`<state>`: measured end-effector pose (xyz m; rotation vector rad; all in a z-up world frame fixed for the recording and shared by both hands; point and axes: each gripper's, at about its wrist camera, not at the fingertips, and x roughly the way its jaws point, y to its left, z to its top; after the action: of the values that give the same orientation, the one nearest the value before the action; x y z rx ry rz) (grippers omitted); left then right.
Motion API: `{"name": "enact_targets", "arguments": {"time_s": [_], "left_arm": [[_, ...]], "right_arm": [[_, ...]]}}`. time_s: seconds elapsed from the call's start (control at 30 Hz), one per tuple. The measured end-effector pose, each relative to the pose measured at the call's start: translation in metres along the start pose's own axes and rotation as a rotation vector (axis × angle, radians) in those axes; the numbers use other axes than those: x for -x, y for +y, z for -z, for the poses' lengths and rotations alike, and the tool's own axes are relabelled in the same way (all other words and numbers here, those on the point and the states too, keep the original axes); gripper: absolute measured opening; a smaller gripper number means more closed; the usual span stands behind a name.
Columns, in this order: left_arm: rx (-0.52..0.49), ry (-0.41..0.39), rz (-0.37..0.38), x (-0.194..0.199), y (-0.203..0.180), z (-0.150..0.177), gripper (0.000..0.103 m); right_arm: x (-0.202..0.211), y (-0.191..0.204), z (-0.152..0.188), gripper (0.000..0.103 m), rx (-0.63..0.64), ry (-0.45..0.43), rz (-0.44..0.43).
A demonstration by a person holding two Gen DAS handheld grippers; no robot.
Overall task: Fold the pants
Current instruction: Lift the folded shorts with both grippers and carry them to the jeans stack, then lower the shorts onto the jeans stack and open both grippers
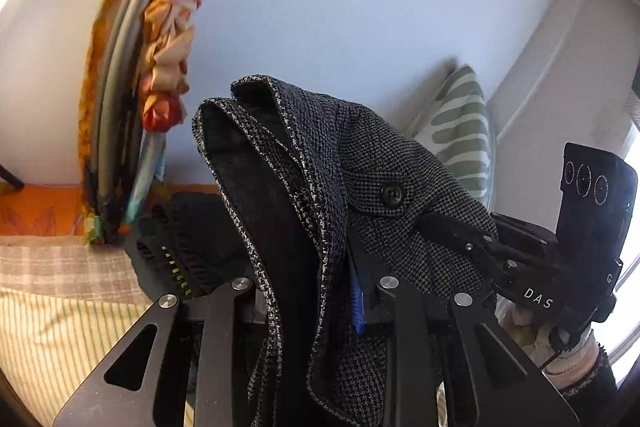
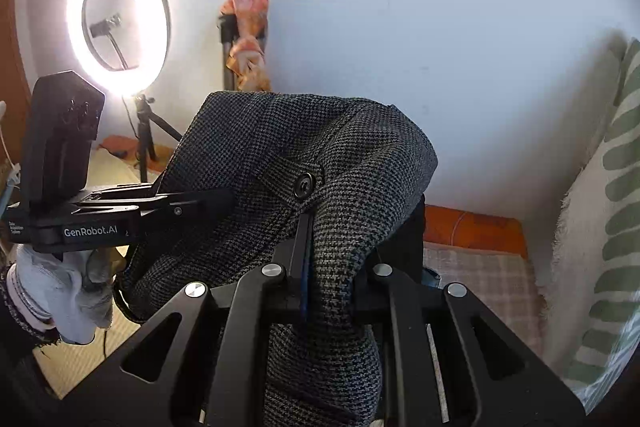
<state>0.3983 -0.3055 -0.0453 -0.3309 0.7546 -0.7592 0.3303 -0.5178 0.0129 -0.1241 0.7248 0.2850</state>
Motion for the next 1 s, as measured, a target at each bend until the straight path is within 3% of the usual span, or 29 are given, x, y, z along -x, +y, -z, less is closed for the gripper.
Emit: {"name": "enact_targets", "arguments": {"time_s": [0.17,0.33,0.4,0.47,0.6,0.8,0.9,1.0], "left_arm": [[0.02,0.053,-0.044,-0.028,0.013,0.006,0.025],[0.028,0.104,-0.119,-0.038,0.015,0.008,0.033],[0.019,0.103,-0.143,-0.034,0.015,0.008,0.039],[0.011,0.083,-0.176,-0.024,0.017,0.007,0.045],[0.007,0.063,-0.203,-0.008,0.019,0.005,0.045],[-0.018,0.051,-0.211,0.017,0.016,0.005,0.049],[-0.015,0.038,-0.207,0.031,0.009,0.007,0.058],[-0.023,0.023,-0.21,0.048,0.004,0.009,0.06]], "right_arm": [[-0.04,-0.02,0.011,0.015,-0.037,0.055,-0.001],[-0.063,-0.034,0.026,0.025,-0.092,0.115,0.025],[-0.066,-0.038,0.028,0.034,-0.113,0.124,0.032],[-0.066,-0.041,0.032,0.037,-0.129,0.136,0.048],[-0.059,-0.046,0.034,0.047,-0.157,0.142,0.097],[-0.031,-0.045,0.039,0.059,-0.215,0.111,0.103],[-0.017,-0.036,0.037,0.061,-0.219,0.096,0.104],[-0.004,-0.024,0.038,0.061,-0.22,0.081,0.115]]}}
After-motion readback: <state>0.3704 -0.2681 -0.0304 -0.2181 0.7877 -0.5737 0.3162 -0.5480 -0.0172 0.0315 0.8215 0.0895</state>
